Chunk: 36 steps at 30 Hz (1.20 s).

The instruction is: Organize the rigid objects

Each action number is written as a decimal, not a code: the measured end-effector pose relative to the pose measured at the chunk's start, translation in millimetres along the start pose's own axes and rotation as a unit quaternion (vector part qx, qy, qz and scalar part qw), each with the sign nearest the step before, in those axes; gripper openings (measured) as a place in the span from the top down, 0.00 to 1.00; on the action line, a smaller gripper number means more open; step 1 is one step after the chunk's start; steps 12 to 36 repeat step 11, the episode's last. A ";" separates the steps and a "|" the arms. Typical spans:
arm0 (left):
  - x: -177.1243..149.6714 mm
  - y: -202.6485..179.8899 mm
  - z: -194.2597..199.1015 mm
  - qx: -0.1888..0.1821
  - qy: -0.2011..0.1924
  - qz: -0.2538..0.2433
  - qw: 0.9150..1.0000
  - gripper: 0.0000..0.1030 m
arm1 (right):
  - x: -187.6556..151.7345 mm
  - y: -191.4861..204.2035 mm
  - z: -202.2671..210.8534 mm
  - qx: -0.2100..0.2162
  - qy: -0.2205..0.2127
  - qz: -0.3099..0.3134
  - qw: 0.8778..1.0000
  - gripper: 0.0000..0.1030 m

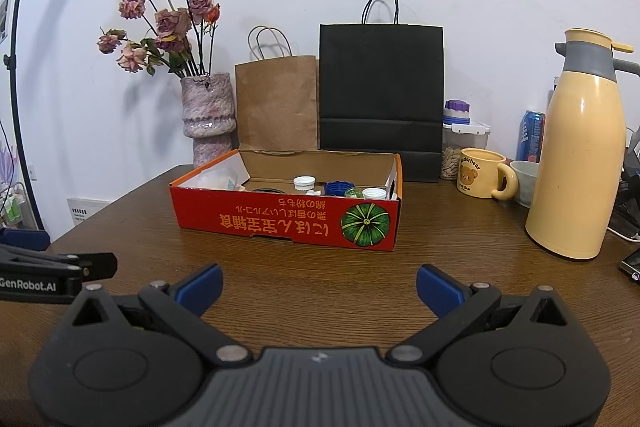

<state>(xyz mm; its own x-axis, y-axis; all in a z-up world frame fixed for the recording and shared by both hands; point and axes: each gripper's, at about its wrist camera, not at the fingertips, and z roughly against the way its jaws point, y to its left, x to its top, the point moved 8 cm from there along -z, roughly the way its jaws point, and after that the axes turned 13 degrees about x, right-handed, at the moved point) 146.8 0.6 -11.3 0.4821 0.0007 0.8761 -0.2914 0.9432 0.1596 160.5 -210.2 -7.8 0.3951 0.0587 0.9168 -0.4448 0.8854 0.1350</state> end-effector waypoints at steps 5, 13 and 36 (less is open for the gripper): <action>-0.1 -0.7 -0.3 0.000 0.000 0.000 1.000 0.00 | -0.5 0.1 0.1 0.000 0.000 0.000 1.000 0.00; 0.5 -3.0 0.1 -0.002 -0.002 0.000 1.000 0.00 | -1.6 1.9 -0.2 0.001 0.001 0.000 1.000 0.00; 0.5 -3.0 0.1 -0.002 -0.002 0.000 1.000 0.00 | -1.6 1.9 -0.2 0.001 0.001 0.000 1.000 0.00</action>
